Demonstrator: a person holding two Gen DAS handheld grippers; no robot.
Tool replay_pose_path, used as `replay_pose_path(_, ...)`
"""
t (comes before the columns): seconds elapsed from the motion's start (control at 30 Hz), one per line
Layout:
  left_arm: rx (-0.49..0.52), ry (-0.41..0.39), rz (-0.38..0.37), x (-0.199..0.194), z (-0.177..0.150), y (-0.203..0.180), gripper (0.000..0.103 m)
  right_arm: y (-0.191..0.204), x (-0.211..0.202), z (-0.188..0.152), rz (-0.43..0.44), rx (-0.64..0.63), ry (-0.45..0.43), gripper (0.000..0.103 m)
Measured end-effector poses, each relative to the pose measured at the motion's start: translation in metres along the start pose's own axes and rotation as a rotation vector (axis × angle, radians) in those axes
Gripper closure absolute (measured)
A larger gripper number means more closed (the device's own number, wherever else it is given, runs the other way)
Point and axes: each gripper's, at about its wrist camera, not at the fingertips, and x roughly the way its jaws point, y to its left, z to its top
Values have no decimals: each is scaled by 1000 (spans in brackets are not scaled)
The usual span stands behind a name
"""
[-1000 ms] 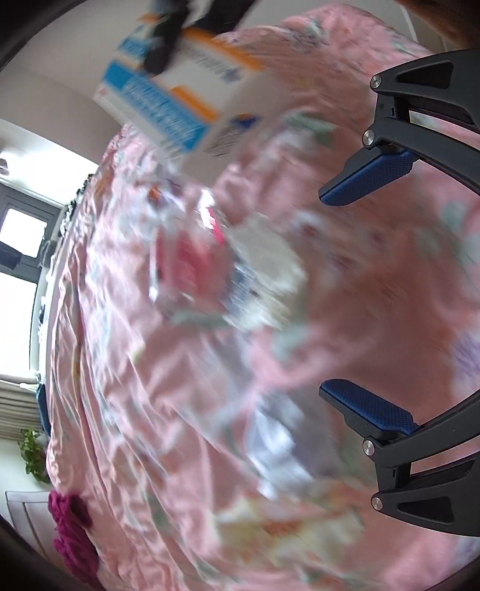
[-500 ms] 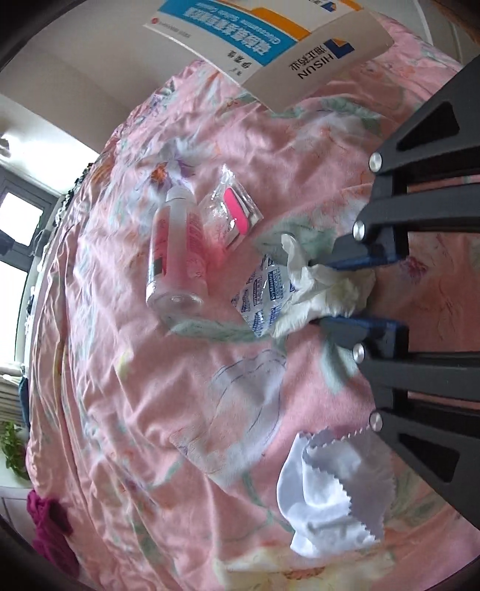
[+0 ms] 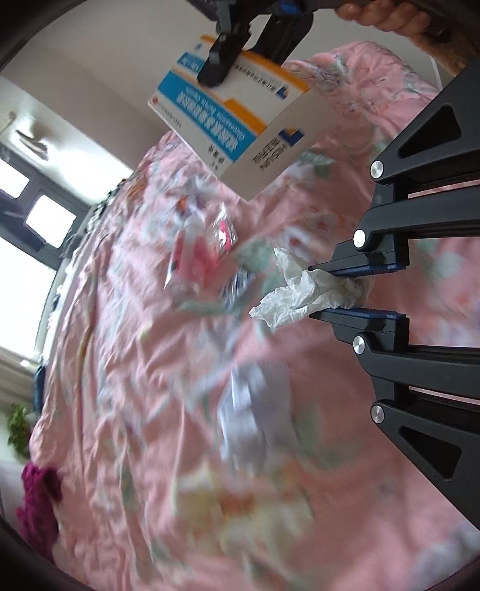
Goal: Collect trash
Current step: 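Carry both items to the bin and open the left tool to drop the tissue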
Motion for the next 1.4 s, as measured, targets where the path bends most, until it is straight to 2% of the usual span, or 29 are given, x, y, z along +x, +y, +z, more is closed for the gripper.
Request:
replay_pose_path(0.13,-9,-58,112,-50,-21,27,88,45,24,-19,72,-74,69,74)
replay_pose_path(0.27,-58,-91,256,-100,-48,64,88,93,54,-41,159,-140,148,74)
replay_pose_path(0.5,-268,-109,445,-181,-124,149,88,185,106,-101,275,-288,328,74)
replay_pose_path(0.7,-454,-77,550,-214,-200,206,88,255,149,-173,336,-429,513,74)
replay_pose_path(0.87,-622,-42,586,-226,-258,254,88,283,169,-211,354,-466,606,74)
replay_pose_path(0.97,-701,-17,585,-223,-280,276,88,295,182,-229,341,-496,651,74)
replay_pose_path(1.1,-711,49,588,-202,-298,292,88,299,193,-246,317,-493,693,74)
replay_pose_path(1.17,-720,75,567,-190,-304,298,88,297,197,-250,301,-491,704,74)
replay_pose_path(1.4,-704,116,546,-163,-309,314,87,287,204,-260,250,-476,732,74)
